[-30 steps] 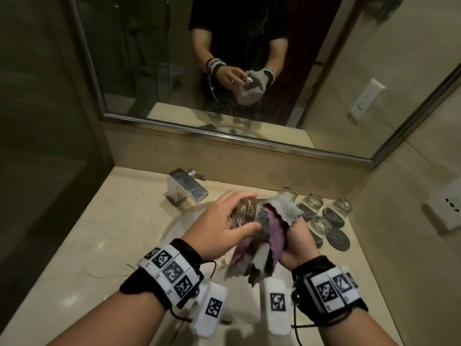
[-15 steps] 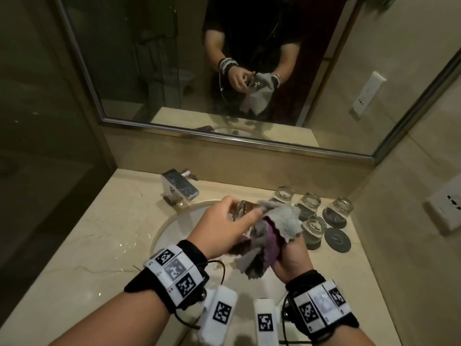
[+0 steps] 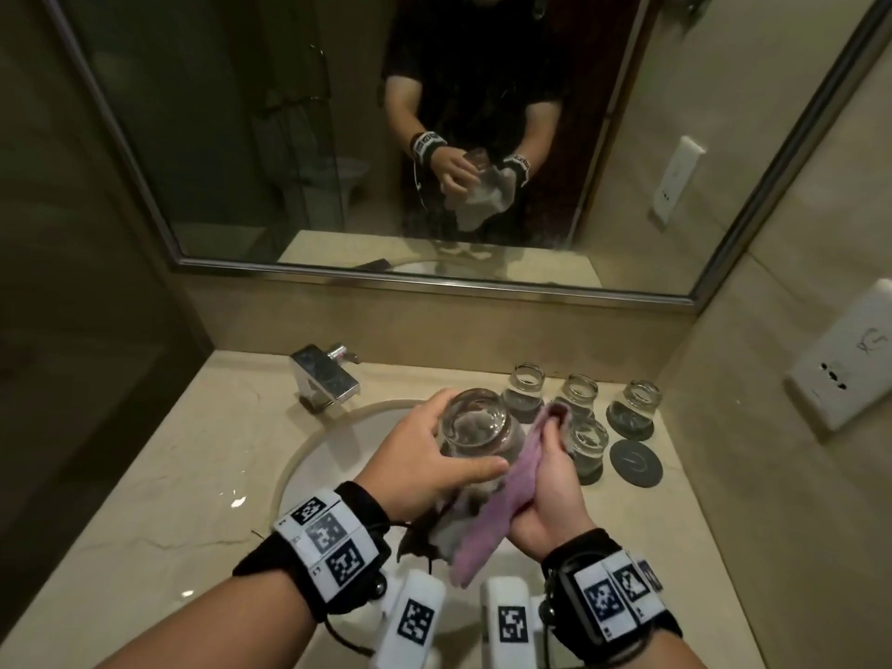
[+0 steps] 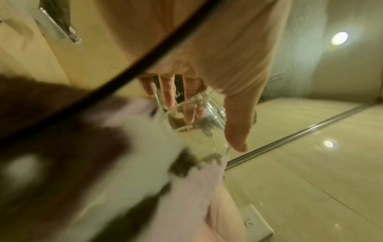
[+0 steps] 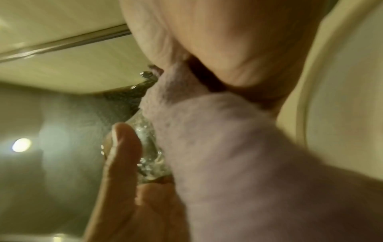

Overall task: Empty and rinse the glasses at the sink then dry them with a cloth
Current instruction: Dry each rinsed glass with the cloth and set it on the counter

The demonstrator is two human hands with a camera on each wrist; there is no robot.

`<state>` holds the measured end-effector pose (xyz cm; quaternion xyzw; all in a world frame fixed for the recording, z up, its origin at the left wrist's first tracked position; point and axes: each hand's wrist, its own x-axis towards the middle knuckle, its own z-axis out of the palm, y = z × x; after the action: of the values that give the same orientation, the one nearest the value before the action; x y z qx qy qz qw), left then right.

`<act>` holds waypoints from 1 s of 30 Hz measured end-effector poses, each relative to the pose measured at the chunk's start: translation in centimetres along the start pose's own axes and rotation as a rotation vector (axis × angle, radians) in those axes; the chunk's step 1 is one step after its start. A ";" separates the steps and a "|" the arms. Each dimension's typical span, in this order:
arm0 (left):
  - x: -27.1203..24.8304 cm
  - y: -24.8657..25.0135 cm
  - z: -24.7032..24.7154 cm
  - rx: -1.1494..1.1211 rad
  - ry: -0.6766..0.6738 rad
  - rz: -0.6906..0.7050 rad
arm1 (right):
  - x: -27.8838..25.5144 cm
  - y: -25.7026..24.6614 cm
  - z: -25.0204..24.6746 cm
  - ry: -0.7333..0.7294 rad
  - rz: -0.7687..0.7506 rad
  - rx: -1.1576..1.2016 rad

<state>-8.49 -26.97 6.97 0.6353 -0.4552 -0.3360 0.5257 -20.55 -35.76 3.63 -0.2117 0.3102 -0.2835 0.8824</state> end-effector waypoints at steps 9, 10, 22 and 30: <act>1.0 0.0 -1.1 0.640 0.025 -0.040 | 0.1 -2.2 -1.7 -0.166 -0.224 -0.280; 1.1 0.1 -0.8 0.672 0.004 -0.003 | 0.5 -1.8 -1.5 -0.138 -0.228 -0.436; 1.6 1.2 -1.8 -0.030 -0.098 -0.416 | 1.2 -0.7 -1.5 -0.193 -0.426 -0.351; 0.1 1.6 -2.1 0.333 -0.223 0.101 | 0.4 -2.2 -0.1 -0.430 -0.077 -0.269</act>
<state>-6.95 -26.36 8.94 0.6487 -0.5910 -0.2977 0.3760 -21.13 -37.69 4.60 -0.3942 0.1420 -0.2217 0.8805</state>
